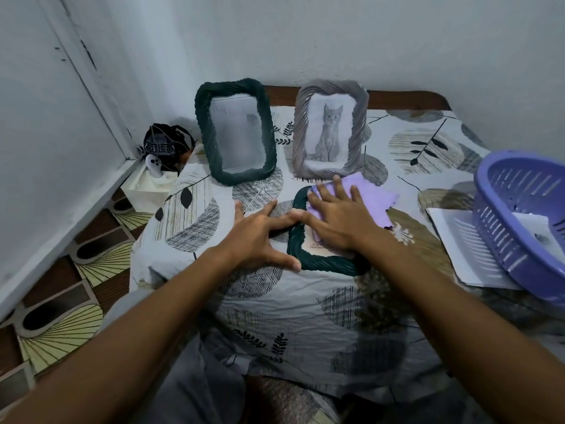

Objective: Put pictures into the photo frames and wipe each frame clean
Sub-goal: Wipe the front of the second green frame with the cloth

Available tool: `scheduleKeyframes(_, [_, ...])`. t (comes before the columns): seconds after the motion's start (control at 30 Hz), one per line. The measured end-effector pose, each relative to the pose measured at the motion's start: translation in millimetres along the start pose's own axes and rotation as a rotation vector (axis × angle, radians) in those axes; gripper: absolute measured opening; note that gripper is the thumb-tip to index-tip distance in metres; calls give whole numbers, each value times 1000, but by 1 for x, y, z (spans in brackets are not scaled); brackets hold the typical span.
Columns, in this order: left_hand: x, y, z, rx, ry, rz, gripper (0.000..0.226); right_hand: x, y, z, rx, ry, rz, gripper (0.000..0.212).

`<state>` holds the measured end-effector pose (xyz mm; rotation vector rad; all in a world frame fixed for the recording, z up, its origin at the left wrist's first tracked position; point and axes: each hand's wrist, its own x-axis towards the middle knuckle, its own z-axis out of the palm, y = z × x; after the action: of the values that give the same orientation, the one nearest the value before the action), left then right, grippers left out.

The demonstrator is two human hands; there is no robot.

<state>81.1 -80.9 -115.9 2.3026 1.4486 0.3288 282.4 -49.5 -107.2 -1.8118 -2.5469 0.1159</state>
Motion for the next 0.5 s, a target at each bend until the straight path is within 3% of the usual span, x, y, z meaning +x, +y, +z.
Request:
scheduleKeyframes(0.3, [0,-1,2,53,-2,9,117,-24,31,2,-23,2,84,97])
scheduleKeyframes(0.5, [-2,4,0,52,0,-3,109,-78,23,-3,125,1,-78,105])
